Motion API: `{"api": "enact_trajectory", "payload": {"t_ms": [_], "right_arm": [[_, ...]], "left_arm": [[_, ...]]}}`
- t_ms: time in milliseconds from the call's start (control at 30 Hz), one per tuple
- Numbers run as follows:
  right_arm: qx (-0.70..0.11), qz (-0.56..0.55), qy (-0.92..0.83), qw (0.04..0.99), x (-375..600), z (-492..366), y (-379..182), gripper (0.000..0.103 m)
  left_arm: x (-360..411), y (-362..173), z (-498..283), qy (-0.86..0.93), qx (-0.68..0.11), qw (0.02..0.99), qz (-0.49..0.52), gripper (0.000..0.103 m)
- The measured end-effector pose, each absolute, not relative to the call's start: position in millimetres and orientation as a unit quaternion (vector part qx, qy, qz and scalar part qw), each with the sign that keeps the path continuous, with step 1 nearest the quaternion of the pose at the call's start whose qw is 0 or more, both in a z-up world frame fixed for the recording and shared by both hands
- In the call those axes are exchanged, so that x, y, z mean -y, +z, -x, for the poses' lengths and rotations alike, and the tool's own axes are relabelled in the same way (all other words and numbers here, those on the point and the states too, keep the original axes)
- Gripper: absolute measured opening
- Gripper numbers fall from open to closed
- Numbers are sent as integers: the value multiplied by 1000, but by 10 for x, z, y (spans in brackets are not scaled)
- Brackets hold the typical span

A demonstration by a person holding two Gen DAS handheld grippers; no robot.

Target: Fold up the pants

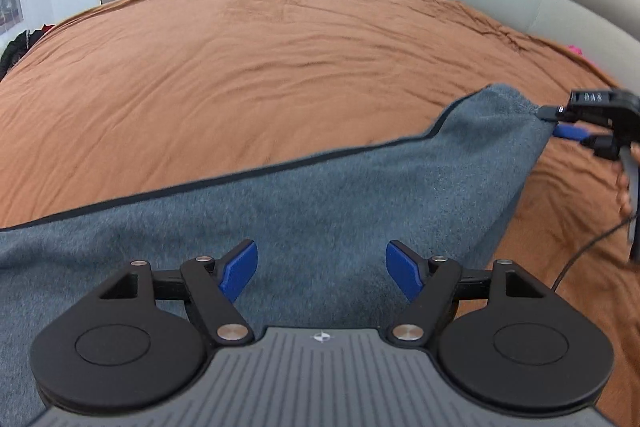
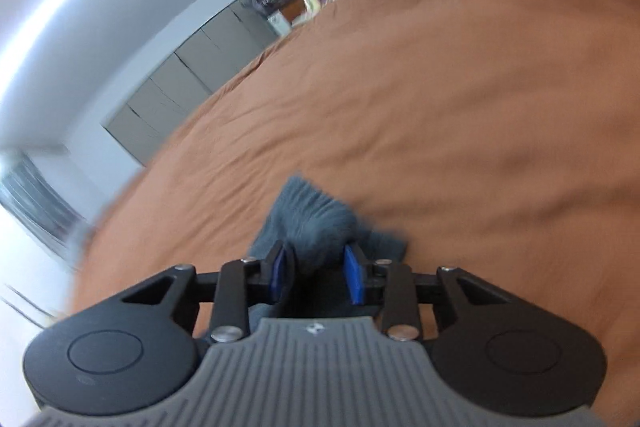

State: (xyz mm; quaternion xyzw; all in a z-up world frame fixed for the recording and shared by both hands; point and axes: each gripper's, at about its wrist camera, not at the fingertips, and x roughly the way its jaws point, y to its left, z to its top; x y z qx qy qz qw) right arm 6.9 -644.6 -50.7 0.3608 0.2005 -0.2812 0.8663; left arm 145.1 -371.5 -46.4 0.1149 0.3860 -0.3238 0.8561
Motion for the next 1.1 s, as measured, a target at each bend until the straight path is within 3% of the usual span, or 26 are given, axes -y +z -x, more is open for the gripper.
{"api": "enact_trajectory", "payload": {"t_ms": [33,100,167,267,367,567,600,633,667,700,800,900,1100], "right_arm": [[-216,-346,-305,861,6440,-63,-482,33],[-234,-371,-313,842,6539,-32,-547,56],[-219,-427,-302,824,6614,131,-626,60],[-182,-486,-289,804,6578,458,-704,88],[-181,-534,-258,784,6537,540,-880,88],[-169,-509,-219,815,6585,87,-1122,88],[-168,-505,-218,818,6595,-7,-1150,84],[-166,-503,-218,820,6611,-100,-1195,74],[-174,-492,-214,826,6625,-203,-1237,27],[-200,-481,-219,825,6643,-307,-1286,9],[-195,-483,-230,822,6638,-346,-1304,9],[-176,-455,-225,844,6545,-350,-1102,8],[-156,-293,-168,928,5968,-517,-298,8]], "left_arm": [[3699,-475,-1435,-324,-389,855,-117,86],[3677,-491,-1408,-324,-393,852,-118,86],[3651,-483,-1386,-324,-391,853,-117,87],[3618,-447,-1359,-320,-384,858,-120,87],[3564,-411,-1324,-308,-370,867,-131,87],[3438,-475,-1370,-282,-377,872,-132,88],[3420,-499,-1395,-278,-381,873,-126,88],[3411,-523,-1427,-271,-388,873,-116,88],[3398,-550,-1460,-266,-397,872,-105,88],[3390,-571,-1494,-262,-408,870,-92,88],[3393,-617,-1557,-261,-423,865,-61,88],[3465,-700,-1580,-246,-437,860,-93,88],[3391,-819,-1603,-248,-452,852,-90,88]]}}
